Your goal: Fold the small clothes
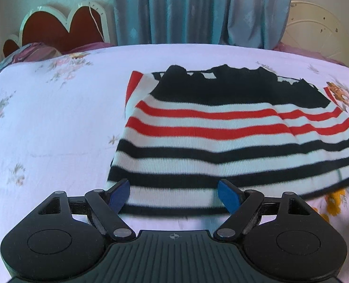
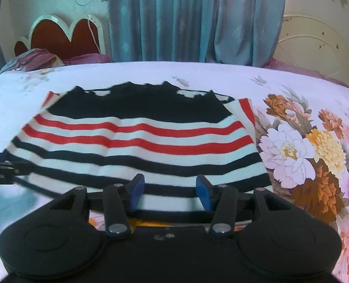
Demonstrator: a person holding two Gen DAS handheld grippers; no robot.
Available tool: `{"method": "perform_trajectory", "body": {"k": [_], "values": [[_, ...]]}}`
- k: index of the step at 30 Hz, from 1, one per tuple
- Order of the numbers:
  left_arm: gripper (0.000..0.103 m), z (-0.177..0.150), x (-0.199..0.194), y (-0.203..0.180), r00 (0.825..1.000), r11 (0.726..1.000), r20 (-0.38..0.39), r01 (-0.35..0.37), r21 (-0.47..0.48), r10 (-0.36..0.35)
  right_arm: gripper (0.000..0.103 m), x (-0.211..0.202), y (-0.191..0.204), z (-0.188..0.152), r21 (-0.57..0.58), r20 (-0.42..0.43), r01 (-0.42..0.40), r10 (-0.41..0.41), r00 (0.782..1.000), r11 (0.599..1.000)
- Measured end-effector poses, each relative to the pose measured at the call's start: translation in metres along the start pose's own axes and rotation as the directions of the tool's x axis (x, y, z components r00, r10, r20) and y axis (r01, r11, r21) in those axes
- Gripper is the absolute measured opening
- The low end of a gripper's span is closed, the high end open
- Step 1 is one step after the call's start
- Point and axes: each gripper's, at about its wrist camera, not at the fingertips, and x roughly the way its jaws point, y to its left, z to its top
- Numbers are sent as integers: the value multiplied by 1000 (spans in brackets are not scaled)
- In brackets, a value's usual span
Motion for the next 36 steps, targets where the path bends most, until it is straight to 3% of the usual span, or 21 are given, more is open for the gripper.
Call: {"method": "perform_trajectory", "body": {"k": [7,12,14,16,19,29,32,34,36], "values": [[81,-14,-9,13,998,994,-49,41,-97,-46,52,-19,14,-6,28,16,-58,58,998,998],[81,-26,-9,30,995,966,-71,48,-255,-68,53,-10,20,-5,8,17,-98,98,995,995],[81,-32,-4,38,993,935,-71,65,-349,-95,53,0,20,-1,1,13,-114,113,993,994],[83,-36,4,45,988,885,-56,101,-455,-141,53,8,20,3,5,10,-134,134,991,991],[103,-38,17,53,979,800,20,176,-574,-201,53,21,16,14,1,9,-166,166,986,986],[102,-21,51,55,969,664,169,246,-706,-180,53,61,4,40,-6,11,-214,214,977,977],[76,-20,58,55,968,647,194,252,-720,-160,53,69,9,42,-22,6,-214,214,977,977],[41,-20,65,59,968,634,194,249,-732,-156,52,75,15,42,-40,-2,-209,209,978,977],[34,-23,70,63,967,614,201,253,-748,-154,52,85,23,37,-73,-24,-172,170,985,982]]}}
